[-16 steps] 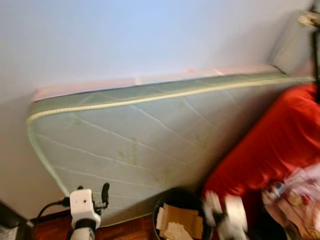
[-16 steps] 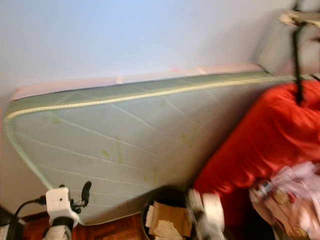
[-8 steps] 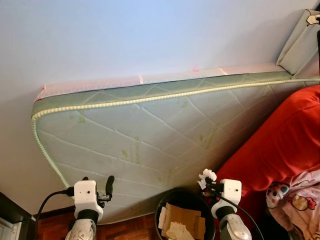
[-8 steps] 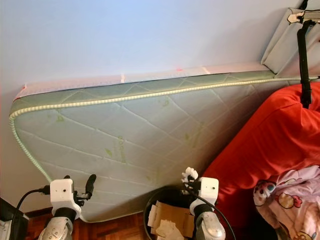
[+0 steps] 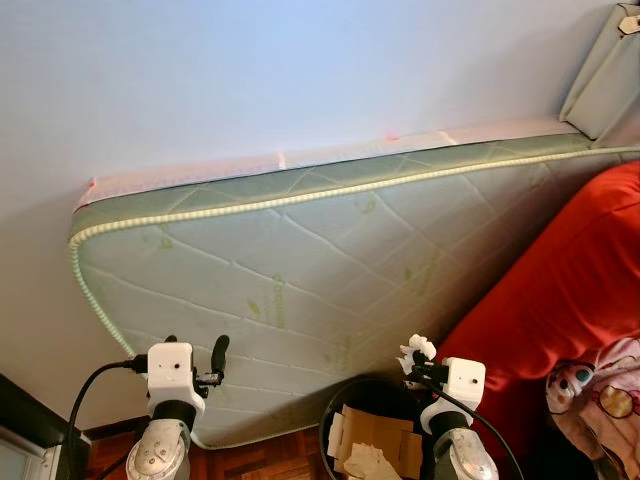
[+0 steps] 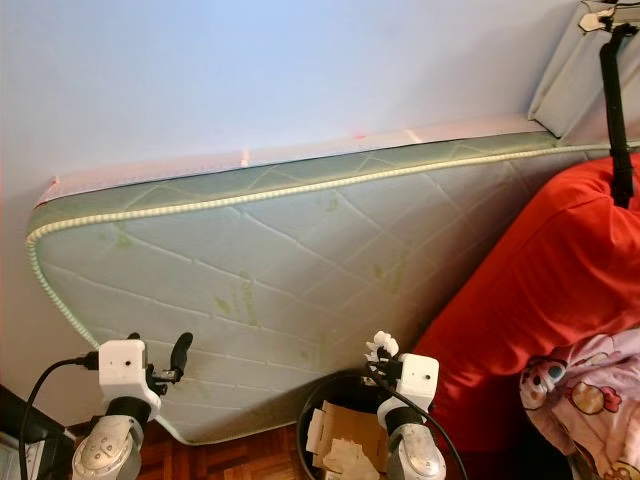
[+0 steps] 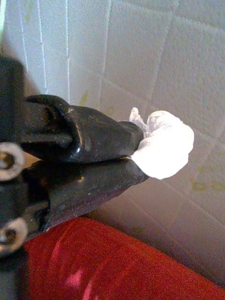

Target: Clean up the room

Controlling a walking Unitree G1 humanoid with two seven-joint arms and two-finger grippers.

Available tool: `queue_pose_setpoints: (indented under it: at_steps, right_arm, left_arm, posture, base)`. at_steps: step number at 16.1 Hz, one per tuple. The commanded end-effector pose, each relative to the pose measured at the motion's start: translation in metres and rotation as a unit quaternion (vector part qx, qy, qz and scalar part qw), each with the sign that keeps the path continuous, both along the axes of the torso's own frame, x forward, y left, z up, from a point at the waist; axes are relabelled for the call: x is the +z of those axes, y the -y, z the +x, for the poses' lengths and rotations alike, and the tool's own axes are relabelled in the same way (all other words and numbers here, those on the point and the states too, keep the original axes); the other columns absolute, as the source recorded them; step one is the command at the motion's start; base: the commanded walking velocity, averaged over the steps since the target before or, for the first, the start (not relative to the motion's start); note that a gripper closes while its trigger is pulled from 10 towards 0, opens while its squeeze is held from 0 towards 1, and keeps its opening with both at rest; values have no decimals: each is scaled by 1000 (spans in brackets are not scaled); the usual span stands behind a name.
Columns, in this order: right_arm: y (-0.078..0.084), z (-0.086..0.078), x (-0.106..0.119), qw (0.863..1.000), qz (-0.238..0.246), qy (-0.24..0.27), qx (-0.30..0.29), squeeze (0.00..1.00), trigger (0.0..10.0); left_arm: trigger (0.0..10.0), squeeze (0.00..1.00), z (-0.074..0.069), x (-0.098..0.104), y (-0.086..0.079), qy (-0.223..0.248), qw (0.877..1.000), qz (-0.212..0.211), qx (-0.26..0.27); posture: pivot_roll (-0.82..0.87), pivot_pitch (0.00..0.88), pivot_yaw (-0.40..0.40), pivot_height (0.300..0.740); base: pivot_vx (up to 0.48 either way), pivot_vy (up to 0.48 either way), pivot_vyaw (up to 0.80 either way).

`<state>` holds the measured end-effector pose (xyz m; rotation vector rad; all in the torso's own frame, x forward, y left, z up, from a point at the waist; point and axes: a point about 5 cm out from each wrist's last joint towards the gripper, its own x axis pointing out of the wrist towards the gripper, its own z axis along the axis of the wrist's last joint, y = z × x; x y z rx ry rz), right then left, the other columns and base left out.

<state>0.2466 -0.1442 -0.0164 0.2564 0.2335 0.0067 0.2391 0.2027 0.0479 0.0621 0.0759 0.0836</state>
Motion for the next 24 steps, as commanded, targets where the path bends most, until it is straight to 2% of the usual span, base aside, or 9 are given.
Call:
queue_pose_setpoints:
  at_steps: [1, 6, 12, 24]
  right_arm:
    - [3, 0, 2, 1000, -4, 10, -4, 0, 10000]
    - [2, 8, 14, 999, -12, 42, 4, 0, 10000]
    - [4, 12, 26, 998, -17, 63, 1, 0, 10000]
    - [-9, 14, 32, 998, -7, 65, -7, 0, 10000]
  left_arm:
    - [10000, 0, 2, 4, 3, 4, 1000, -2, -4]
    - [10000, 0, -1, 8, 5, 13, 1000, 4, -1]
    - [10000, 0, 2, 12, 8, 21, 1000, 7, 1]
    - [10000, 0, 4, 17, 2, 22, 1000, 19, -5]
  posture:
    - [106, 5, -30, 711]
    - [106, 12, -57, 711]
    - [98, 13, -67, 711]
    - [109, 0, -28, 711]
  base:
    - [0, 0, 0]
    - [0, 0, 0]
    - [0, 0, 0]
    - [0, 0, 0]
